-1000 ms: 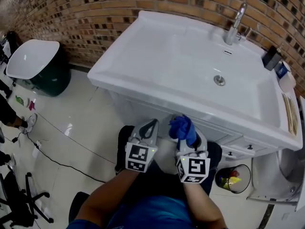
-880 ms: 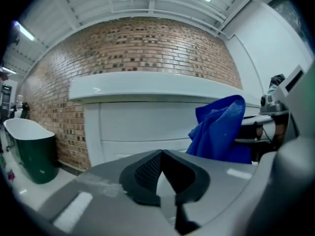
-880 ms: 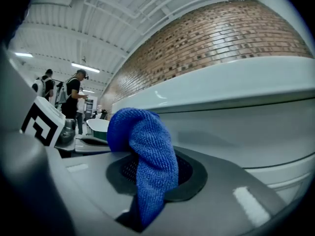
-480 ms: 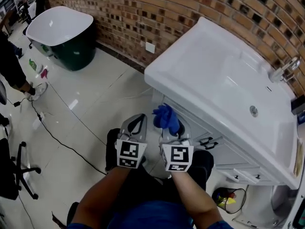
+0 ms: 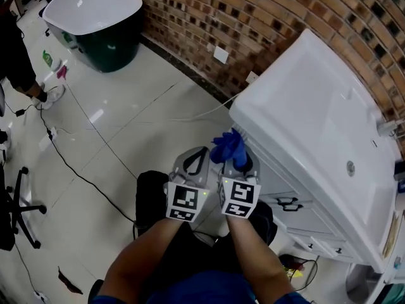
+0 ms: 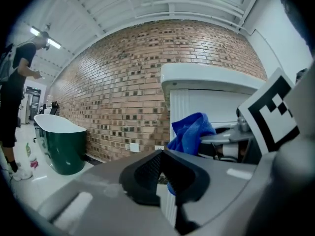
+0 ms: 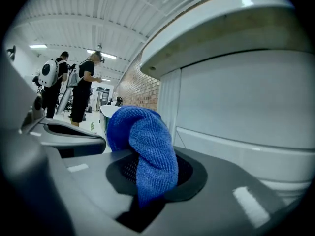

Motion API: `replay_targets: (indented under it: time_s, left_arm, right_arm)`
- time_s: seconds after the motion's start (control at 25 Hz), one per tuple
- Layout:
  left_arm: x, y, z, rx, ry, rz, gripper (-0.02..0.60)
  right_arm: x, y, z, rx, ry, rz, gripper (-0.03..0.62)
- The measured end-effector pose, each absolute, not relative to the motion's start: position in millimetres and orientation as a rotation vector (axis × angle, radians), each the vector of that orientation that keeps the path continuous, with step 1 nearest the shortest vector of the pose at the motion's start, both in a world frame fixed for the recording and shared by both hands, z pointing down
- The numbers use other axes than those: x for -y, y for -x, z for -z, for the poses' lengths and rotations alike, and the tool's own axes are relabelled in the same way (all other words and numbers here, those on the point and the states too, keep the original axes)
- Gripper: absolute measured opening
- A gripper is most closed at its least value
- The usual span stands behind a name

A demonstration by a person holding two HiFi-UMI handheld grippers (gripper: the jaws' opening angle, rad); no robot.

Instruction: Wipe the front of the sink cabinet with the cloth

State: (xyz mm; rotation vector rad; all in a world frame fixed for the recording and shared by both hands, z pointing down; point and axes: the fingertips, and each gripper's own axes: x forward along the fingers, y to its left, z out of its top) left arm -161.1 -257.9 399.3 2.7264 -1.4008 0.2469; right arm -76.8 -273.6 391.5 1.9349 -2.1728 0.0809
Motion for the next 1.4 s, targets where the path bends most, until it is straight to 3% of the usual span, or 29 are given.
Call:
replay_targets:
  time_s: [1.0,1.24,1.4]
  left_arm:
    - [298.7,186.9,-535.0,1.264,-2.431,-0.465,0.002]
    - [296.9,180.0,-535.3,1.227,-2.440,-0.461,0.002]
    - [294.0,172.1,-532.7,1.212,-2.469,-0.466,0.002]
  right_arm:
    - [277.4,82.7,-664.4,1.759,-1.594,-0.482,0.078]
    - [274.1,85.9,-678.4,1.740,-1.569,-0.544,0.078]
    - [274.0,91.2,-639.0,1.844,-1.613,-0.508,0.078]
